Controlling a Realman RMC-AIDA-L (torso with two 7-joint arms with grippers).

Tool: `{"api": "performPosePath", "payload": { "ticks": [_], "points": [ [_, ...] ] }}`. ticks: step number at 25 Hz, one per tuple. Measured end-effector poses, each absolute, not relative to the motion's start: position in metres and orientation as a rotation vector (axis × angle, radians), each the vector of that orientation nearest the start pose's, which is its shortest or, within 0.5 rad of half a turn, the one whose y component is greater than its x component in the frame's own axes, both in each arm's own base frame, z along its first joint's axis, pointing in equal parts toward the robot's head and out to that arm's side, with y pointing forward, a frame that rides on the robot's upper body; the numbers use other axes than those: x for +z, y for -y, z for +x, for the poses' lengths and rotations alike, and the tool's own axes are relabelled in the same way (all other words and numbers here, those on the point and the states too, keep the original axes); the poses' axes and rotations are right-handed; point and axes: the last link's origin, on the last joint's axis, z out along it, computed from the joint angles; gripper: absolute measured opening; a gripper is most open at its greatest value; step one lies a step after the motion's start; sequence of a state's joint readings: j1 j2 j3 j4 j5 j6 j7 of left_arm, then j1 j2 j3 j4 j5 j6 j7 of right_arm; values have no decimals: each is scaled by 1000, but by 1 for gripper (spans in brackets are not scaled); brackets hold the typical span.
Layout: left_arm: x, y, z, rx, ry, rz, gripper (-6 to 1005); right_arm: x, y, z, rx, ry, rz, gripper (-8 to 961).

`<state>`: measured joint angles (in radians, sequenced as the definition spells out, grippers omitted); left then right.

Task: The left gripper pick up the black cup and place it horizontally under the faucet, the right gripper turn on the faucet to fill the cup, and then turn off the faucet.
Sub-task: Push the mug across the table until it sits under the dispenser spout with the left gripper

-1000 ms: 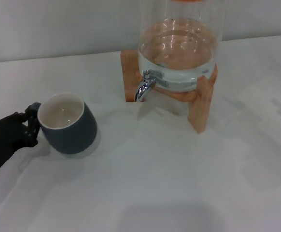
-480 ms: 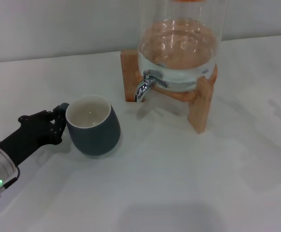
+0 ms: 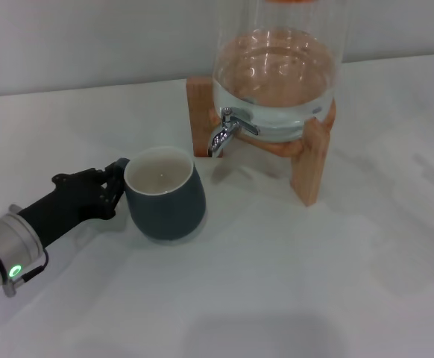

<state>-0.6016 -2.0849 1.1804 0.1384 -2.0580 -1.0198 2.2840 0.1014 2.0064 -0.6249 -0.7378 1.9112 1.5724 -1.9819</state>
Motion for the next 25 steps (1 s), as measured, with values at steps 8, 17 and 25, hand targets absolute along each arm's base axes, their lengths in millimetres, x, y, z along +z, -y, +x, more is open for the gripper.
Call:
{"api": "performPosePath", "payload": {
  "ticks": [8,17,25],
  "points": [
    [-80,-359,-273,-644,693,-2360,111,139,-249,348,1009,-476,-1858,741],
    [-85,-367,-270,-570,694,-2379,110,138,-250,347,1012,-474,-1860,741],
    [-86,-373,-262,-570,666,-2389,110,137,-250,348,1016,-482,-1858,741]
  ]
}}
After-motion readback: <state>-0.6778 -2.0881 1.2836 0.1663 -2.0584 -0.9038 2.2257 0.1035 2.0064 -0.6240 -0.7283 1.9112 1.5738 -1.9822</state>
